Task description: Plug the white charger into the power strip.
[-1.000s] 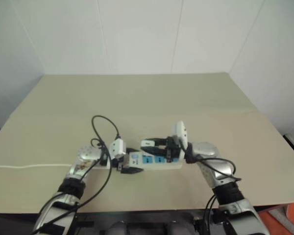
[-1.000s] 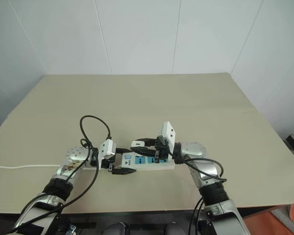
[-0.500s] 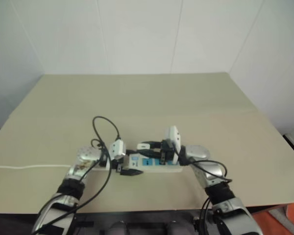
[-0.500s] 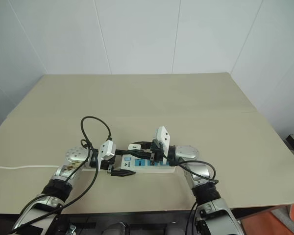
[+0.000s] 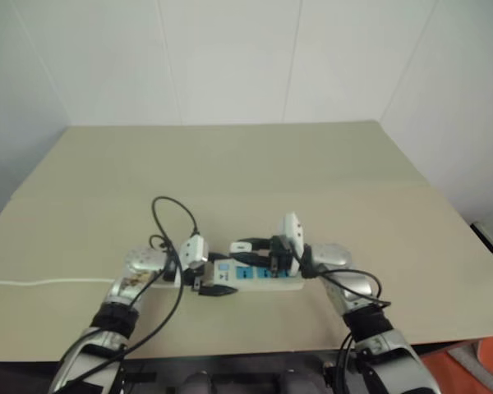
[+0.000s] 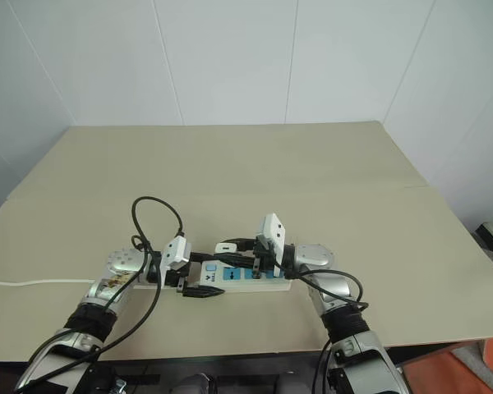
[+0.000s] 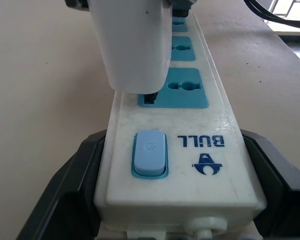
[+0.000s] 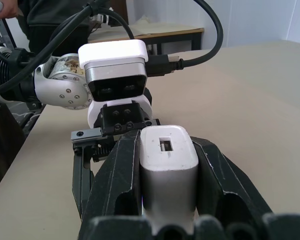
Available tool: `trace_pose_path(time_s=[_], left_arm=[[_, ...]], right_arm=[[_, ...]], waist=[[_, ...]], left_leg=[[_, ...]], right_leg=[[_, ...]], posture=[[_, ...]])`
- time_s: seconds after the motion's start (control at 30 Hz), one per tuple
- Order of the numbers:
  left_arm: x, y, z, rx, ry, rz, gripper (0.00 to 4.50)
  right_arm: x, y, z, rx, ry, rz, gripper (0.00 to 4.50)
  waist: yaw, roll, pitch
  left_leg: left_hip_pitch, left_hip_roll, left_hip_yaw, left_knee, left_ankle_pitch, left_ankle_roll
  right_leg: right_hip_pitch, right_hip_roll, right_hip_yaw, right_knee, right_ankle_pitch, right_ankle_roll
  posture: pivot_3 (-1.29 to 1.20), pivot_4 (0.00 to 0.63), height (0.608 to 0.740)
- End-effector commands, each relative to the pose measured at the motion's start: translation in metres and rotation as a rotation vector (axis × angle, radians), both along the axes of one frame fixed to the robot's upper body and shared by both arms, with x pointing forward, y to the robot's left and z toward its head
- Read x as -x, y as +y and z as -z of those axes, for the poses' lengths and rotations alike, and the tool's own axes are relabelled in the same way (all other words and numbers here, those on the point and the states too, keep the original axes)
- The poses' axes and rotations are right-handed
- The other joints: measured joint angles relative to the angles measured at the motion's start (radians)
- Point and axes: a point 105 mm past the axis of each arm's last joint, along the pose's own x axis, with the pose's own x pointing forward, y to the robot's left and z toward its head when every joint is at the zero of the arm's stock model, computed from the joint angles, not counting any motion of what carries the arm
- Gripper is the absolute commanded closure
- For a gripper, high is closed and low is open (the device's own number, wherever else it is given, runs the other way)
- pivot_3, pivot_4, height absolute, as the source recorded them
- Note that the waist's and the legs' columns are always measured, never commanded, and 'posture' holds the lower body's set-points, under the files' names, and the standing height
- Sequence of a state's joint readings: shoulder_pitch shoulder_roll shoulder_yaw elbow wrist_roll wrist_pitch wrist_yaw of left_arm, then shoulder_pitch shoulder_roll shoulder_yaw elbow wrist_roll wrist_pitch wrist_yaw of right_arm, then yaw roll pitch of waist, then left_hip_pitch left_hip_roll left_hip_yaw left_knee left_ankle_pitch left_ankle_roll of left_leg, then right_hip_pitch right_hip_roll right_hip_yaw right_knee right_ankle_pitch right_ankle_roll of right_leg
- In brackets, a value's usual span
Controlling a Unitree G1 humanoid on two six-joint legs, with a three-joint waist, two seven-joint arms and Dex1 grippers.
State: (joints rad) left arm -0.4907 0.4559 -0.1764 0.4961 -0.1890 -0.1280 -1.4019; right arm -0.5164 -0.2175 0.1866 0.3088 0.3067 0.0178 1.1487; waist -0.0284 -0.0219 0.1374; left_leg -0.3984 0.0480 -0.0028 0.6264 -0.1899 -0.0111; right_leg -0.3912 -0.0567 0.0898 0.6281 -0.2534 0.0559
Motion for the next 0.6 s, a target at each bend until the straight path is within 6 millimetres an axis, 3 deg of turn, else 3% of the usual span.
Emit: trace_pose_path(time_s=[0.03, 0.6], left_arm=[[0.009, 0.000, 0.008, -0.042, 0.019, 0.043, 1.19], [0.009, 0.000, 0.008, -0.048, 0.018, 0.039, 1.19]], right_arm=[[-0.004, -0.001, -0.005, -0.007, -0.027, 0.026, 3.31], [0.008, -0.003, 0.003, 0.024, 0.023, -0.028, 3.31]], waist=[[-0.002, 0.000, 0.000], [-0.006, 0.000, 0.000]], left_leg=[[0.000, 0.000, 0.000, 0.000, 0.000, 0.000], [0.000, 0.000, 0.000, 0.000, 0.000, 0.000]], right_leg=[[0.000, 0.000, 0.000, 0.000, 0.000, 0.000], [0.000, 0.000, 0.000, 0.000, 0.000, 0.000]], posture=[[0.00, 0.150, 0.740], [0.00, 0.150, 0.740]])
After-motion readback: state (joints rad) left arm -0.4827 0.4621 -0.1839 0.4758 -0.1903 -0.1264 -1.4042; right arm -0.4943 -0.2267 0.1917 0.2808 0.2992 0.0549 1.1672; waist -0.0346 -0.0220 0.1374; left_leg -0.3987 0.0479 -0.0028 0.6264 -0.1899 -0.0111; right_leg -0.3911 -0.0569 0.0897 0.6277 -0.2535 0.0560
